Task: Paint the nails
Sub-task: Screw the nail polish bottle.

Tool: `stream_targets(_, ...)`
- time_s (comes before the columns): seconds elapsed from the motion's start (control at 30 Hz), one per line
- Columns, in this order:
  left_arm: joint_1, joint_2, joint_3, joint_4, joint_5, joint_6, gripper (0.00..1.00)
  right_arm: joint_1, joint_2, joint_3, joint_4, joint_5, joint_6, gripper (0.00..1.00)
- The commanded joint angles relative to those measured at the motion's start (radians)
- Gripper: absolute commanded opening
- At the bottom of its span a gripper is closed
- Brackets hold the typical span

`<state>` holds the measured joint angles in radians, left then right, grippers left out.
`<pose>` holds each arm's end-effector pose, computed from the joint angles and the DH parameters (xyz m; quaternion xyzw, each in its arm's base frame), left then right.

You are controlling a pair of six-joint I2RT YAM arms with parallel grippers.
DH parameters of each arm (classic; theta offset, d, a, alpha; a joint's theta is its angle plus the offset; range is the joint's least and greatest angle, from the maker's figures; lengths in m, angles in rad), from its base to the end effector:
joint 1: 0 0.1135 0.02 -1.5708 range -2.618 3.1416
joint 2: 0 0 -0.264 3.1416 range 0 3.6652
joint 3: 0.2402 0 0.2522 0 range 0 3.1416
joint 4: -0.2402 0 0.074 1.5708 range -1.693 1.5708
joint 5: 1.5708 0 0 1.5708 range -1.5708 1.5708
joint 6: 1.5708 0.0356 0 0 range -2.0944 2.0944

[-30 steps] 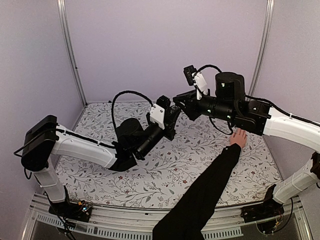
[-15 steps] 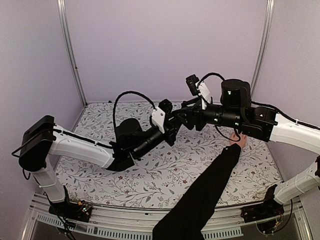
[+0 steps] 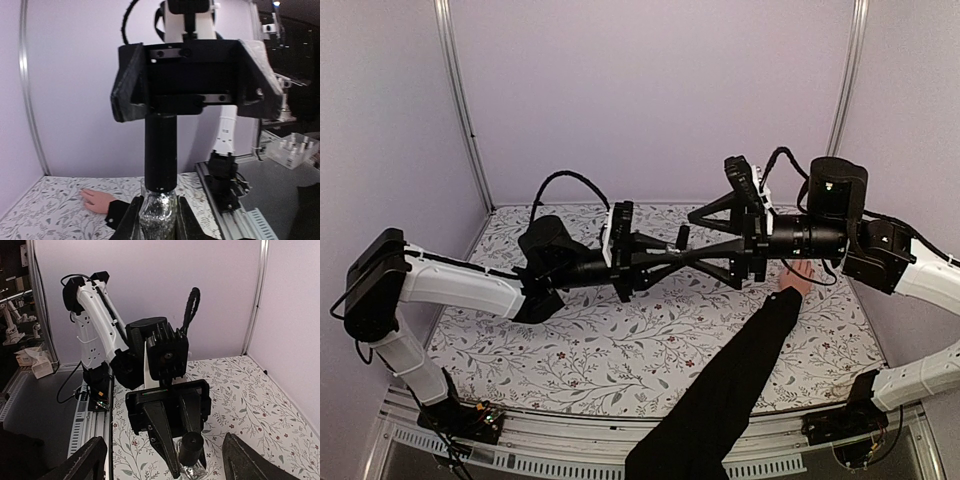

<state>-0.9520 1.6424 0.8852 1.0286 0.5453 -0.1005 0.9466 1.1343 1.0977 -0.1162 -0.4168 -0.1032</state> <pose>0.1930 -0.3029 0.2802 0.4359 0.4420 -0.5260 0.5813 0.1407 0.2200 0.3875 -0.4887 0.5751 0.4040 0.5169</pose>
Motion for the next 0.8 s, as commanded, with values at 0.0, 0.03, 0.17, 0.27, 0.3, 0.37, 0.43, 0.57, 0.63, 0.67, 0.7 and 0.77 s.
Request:
stream_targets(0.0,0.02,-0.005,0.011,0.085,0.352,-0.107,0.0,-0.004,-0.034,0.017,-0.068,-0.193,-0.099,0.81)
stream_targets(0.03,0.02,0.002,0.02,0.091,0.389,-0.124,0.0,-0.005,-0.034,0.027,-0.083,-0.216,-0.118,0.8)
stream_targets(0.17,0.017,0.041,0.049,0.183,0.517,-0.231,0.0,-0.004,-0.016,0.067,-0.142,-0.307,-0.161,0.69)
stream_targets(0.27,0.016,0.075,0.076,0.224,0.562,-0.308,0.0,-0.005,0.009,0.095,-0.171,-0.37,-0.181,0.65)
stream_targets(0.3,0.013,0.083,0.085,0.225,0.57,-0.324,0.0,-0.005,0.021,0.101,-0.174,-0.387,-0.184,0.64)
stream_targets(0.37,0.005,0.095,0.102,0.219,0.578,-0.328,0.0,-0.005,0.037,0.111,-0.177,-0.421,-0.19,0.62)
stream_targets(0.43,-0.002,0.105,0.115,0.2,0.579,-0.328,0.0,-0.005,0.053,0.119,-0.178,-0.439,-0.191,0.59)
stream_targets(0.57,-0.009,0.118,0.129,0.188,0.583,-0.335,0.0,0.001,0.081,0.126,-0.176,-0.463,-0.193,0.52)
stream_targets(0.63,-0.01,0.123,0.134,0.188,0.583,-0.338,0.0,0.004,0.087,0.124,-0.174,-0.464,-0.194,0.49)
stream_targets(0.67,-0.01,0.125,0.137,0.188,0.584,-0.338,0.0,0.005,0.091,0.123,-0.171,-0.464,-0.196,0.46)
stream_targets(0.7,-0.011,0.126,0.139,0.188,0.585,-0.338,0.0,0.007,0.094,0.123,-0.171,-0.464,-0.197,0.44)
stream_targets(0.77,-0.012,0.13,0.142,0.188,0.584,-0.338,0.0,0.007,0.099,0.125,-0.17,-0.465,-0.197,0.39)
